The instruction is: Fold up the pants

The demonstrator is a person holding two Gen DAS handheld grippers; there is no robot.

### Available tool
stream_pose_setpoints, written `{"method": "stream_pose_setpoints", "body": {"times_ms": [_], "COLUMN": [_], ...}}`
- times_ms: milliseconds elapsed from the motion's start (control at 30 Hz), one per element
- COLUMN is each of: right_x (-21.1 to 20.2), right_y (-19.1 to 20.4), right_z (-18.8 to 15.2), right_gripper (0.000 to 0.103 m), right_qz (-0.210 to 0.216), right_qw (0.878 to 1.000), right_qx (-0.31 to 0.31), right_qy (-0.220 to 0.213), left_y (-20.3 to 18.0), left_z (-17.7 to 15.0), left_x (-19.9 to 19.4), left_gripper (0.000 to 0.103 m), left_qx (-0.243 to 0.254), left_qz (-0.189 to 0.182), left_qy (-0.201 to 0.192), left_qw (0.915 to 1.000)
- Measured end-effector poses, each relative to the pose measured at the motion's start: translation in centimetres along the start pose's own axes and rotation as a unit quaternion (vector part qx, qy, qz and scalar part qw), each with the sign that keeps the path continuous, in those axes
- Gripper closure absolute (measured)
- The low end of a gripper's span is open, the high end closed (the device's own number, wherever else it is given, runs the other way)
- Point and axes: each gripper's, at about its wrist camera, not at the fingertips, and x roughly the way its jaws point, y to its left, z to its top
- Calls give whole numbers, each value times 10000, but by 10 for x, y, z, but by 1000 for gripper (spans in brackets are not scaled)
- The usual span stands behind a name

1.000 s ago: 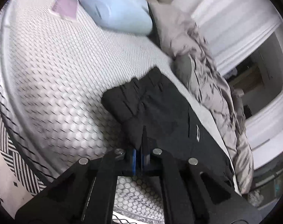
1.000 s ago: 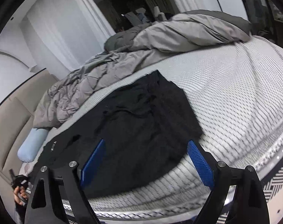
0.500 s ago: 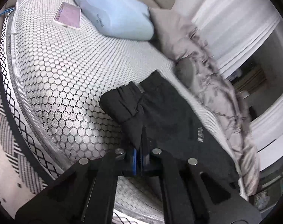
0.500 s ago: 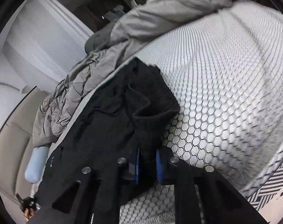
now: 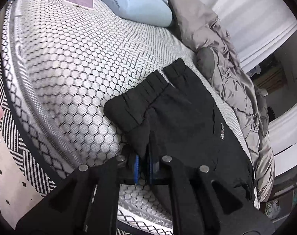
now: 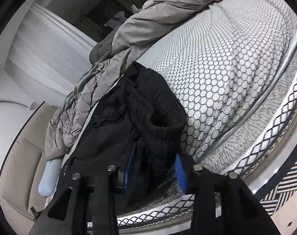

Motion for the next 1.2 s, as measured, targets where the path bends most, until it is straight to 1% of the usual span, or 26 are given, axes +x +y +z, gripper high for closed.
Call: {"method": "stream_pose_setpoints", "body": {"times_ms": [67,100,133,167,200,333,433,533,633,700,733,800,833,867,900,933,967,1000,1033,1067,1100,1133,1167,1200], "right_x": [9,12,13,12,7,-11,-20,-18,-4,16,30,73,88,118,144,172,200,212,217,214,212,206,197,190], "right_y": [0,0,2,5,8,19,32,67,100,125,137,165,174,186,195,204,211,214,211,211,211,212,214,214], "right_z": [2,2,2,1,0,1,13,44,80,109,124,159,170,188,203,215,225,228,229,226,222,215,203,193], "right_gripper": [67,73,88,89,90,91,91,92,92,92,92,92,91,81,71,57,56,56,54,49,34,26,24,22], "right_qz": [69,40,-63,-141,-130,-116,-39,23,37,-66,-152,-456,-595,-860,-1109,-1409,-1676,-1812,-1882,-1697,-1528,-1314,-1222,-1221], "right_qw": [9999,9999,9999,9998,9997,9989,9980,9954,9932,9910,9901,9887,9879,9865,9844,9803,9754,9726,9731,9778,9807,9831,9826,9815], "right_qx": [66,93,53,-25,-76,-261,-384,-607,-713,-844,-889,-919,-942,-924,-973,-1143,-1330,-1386,-1255,-1142,-1128,-1190,-1297,-1368], "right_qy": [32,7,-70,-117,-217,-377,-492,-743,-919,-1038,-1079,-1094,-1081,-1044,-962,-777,-526,-447,-430,-454,-452,-450,-532,-551], "left_y": [-1,-3,-5,-6,-8,-20,-47,-83,-127,-160,-173,-204,-214,-222,-230,-234,-232,-231,-230,-230,-229,-226,-222,-216], "left_z": [2,1,0,0,-1,6,30,65,108,140,152,178,188,197,206,211,213,214,214,214,211,208,201,191], "left_x": [7,5,0,-6,-15,-32,-37,-38,-14,13,25,66,86,106,129,147,157,160,160,159,156,149,140,133], "left_gripper": [101,102,103,103,103,103,103,103,103,103,103,103,100,88,77,52,44,44,41,38,38,38,38,38], "left_qx": [7,68,127,181,253,415,543,638,604,594,648,787,835,900,935,916,870,854,907,991,1099,1141,1148,1135], "left_qz": [-2,28,5,-46,-97,-193,-334,-434,-462,-368,-277,-46,19,145,420,806,1106,1149,1076,1043,1091,1107,977,852], "left_qy": [3,-64,-175,-264,-370,-508,-587,-662,-636,-600,-590,-438,-324,-194,-76,-33,-71,-148,-188,-203,-202,-237,-265,-290], "left_qw": [10000,10000,9998,9995,9989,9977,9962,9948,9951,9957,9958,9959,9960,9956,9947,9925,9900,9896,9899,9894,9877,9870,9882,9894]}}
